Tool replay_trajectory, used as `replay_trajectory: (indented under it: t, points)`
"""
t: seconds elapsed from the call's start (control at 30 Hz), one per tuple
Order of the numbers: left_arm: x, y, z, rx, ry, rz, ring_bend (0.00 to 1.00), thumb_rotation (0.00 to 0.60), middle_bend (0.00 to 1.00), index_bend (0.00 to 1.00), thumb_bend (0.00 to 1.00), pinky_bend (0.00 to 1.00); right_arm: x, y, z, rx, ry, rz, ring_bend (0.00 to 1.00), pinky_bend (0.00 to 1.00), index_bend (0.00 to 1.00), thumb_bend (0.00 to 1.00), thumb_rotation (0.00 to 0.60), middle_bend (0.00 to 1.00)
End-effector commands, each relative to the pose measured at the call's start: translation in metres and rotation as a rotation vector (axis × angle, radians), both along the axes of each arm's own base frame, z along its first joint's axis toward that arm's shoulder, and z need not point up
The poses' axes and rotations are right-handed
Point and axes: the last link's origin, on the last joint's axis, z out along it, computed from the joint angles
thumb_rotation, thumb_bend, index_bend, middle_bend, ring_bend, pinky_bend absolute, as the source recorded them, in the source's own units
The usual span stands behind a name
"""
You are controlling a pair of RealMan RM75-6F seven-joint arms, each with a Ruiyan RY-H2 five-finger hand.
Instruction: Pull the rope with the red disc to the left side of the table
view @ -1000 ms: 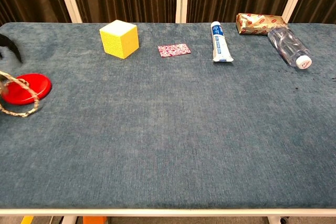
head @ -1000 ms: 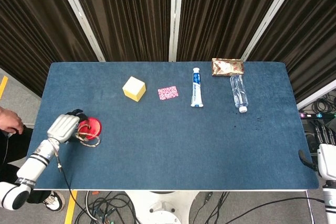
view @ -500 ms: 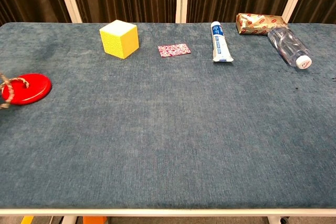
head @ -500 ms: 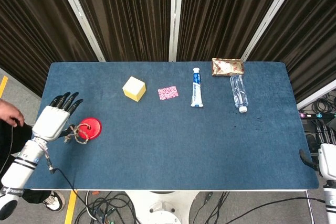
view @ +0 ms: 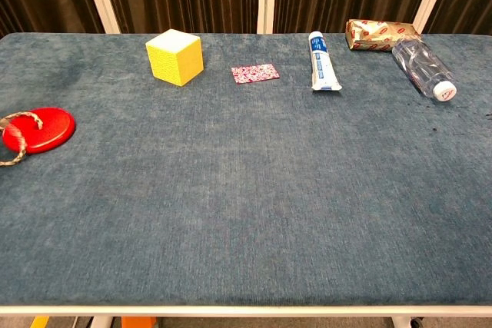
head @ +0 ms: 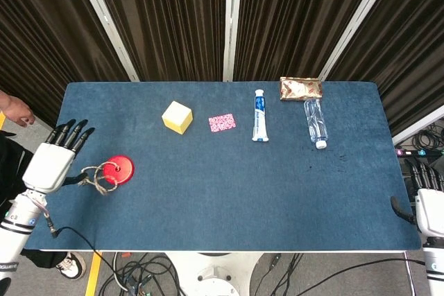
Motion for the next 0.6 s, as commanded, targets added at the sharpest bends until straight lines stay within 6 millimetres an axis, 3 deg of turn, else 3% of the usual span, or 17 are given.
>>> replay_trajectory:
  t: [0.03, 0.3, 0.43, 0.6]
  points:
    - [-0.012, 0.004, -0.016, -0.096, 0.189, 0.032, 0.0, 0.6, 0.03, 0.08, 0.04, 0.13, -0.001, 0.0, 0.001, -0.004, 0.0, -0.005, 0.0, 0.0, 0.0, 0.26, 0.6, 0.0]
    - [-0.018, -0.003, 0.0, 0.055, 0.114, 0.085, 0.0, 0.6, 0.03, 0.08, 0.03, 0.14, -0.003, 0.0, 0.002, -0.005, -0.005, -0.008, 0.0, 0.0, 0.0, 0.26, 0.6, 0.0]
    - [-0.034, -0.028, 0.006, 0.171, 0.027, 0.163, 0.0, 0.6, 0.03, 0.08, 0.03, 0.14, 0.0, 0.002, -0.001, 0.0, -0.013, 0.002, 0.0, 0.0, 0.0, 0.26, 0.6, 0.0]
    - [-0.061, -0.062, 0.0, 0.193, -0.029, 0.28, 0.0, 0.6, 0.03, 0.08, 0.03, 0.14, 0.002, 0.004, -0.003, 0.007, -0.009, 0.011, 0.0, 0.0, 0.0, 0.26, 0.6, 0.0]
